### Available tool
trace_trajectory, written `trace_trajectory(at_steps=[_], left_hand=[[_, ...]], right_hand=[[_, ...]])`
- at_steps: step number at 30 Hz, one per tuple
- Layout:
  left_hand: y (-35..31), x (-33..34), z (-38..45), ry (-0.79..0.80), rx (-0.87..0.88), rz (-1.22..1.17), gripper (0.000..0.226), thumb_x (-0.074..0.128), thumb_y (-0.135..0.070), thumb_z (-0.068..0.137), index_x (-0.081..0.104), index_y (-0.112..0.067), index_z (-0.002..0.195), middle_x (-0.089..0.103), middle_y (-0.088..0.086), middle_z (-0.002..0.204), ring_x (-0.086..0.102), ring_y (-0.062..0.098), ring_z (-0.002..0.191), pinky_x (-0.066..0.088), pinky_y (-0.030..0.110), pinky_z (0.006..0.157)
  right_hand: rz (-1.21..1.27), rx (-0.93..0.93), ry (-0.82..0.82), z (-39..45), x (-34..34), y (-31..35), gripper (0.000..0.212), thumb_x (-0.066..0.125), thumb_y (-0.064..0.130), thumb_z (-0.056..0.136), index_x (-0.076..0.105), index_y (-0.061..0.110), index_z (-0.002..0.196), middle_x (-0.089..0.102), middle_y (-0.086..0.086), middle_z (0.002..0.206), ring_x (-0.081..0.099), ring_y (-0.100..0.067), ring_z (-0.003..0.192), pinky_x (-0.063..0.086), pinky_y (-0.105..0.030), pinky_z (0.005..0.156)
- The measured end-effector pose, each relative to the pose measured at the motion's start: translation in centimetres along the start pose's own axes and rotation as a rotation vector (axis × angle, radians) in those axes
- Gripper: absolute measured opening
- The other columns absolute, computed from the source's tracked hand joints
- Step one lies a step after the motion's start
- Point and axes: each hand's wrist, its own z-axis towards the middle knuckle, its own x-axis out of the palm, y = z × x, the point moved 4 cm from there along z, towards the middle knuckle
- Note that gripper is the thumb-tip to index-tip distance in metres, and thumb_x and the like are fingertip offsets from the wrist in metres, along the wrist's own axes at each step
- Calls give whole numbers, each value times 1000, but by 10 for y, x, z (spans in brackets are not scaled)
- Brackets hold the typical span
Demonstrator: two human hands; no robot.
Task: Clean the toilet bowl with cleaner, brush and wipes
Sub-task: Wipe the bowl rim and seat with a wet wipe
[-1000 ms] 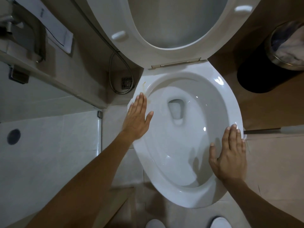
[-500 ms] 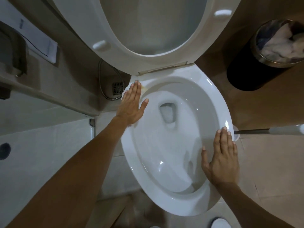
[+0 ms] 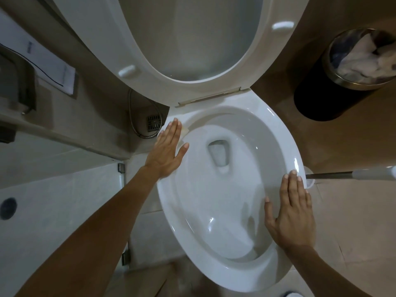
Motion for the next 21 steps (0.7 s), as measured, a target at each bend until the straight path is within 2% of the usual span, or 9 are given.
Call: trace_trajectory(at_steps=[4, 10, 15, 21], left_hand=[[-2, -2, 18, 1, 8, 18, 71, 6, -55, 95, -8, -14, 152, -13, 0, 159, -13, 12, 145, -1, 38, 120], [-12, 8, 0, -100, -168, -27, 74, 5, -56, 94, -7, -10, 151, -12, 6, 159, -14, 15, 146, -11, 29, 116], [-25, 12, 7, -151, -287, 3, 77, 12, -56, 93, -2, -8, 152, -6, 8, 160, -10, 18, 146, -10, 32, 116], [-33, 7, 30, -133, -173, 2, 76, 16, -56, 94, 0, -10, 152, -3, 6, 160, -6, 18, 147, -8, 32, 116]], right_hand=[[-13, -7, -13, 1, 0, 0, 74, 28, 46, 90, 22, 3, 150, 15, -13, 159, 15, -26, 146, 13, -38, 116], [-11, -4, -8, 0, -1, 0, 75, 27, 47, 91, 21, 3, 151, 14, -13, 159, 15, -26, 146, 18, -42, 116], [-8, -3, -5, 0, -1, 0, 75, 26, 48, 91, 20, 5, 151, 13, -11, 159, 13, -25, 147, 16, -41, 116], [-12, -2, -8, 0, -1, 1, 74, 27, 47, 91, 19, 5, 151, 13, -11, 159, 13, -25, 147, 15, -39, 117]])
